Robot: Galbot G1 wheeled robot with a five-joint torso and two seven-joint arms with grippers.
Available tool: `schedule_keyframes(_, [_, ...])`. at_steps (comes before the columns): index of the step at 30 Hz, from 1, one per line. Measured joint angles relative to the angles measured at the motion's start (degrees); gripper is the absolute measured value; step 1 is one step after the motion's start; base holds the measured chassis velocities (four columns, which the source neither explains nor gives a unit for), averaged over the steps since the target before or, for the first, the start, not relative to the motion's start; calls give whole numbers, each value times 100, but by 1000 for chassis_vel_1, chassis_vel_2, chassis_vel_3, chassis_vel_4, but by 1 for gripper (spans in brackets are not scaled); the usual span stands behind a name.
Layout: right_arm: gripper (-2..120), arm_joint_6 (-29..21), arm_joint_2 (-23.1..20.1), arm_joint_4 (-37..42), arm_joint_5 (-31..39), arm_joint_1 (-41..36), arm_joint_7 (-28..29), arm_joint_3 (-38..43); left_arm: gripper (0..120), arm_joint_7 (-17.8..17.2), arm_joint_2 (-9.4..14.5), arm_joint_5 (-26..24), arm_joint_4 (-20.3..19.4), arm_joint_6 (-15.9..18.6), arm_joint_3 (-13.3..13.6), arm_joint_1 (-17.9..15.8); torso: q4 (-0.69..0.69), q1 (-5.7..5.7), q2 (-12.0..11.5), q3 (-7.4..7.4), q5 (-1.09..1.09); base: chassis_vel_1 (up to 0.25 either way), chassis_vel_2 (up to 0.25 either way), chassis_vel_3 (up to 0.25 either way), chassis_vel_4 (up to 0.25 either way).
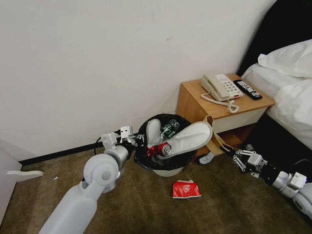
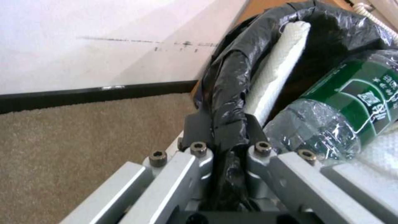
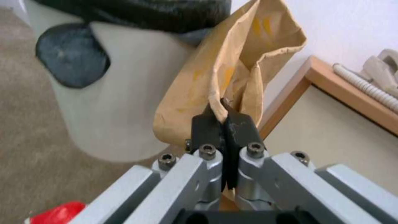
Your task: Pick up the trash bin, then pick up the garbage from the floor and place it into the trash bin.
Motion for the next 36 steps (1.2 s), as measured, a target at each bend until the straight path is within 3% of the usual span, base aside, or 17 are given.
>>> schedule_keyframes(16, [0,320,-11,173,74,-457,-412,515,3,-14,38,-42,-82,-2,-19,16,0,0,0,0,-1,0,0,0,0])
schedule_keyframes(36, [0,191,-57,1098,262,-566,-422,816,3,-23,56,-40,-139,-4,-61,104,0,0,0,0,-1,0,0,0,0])
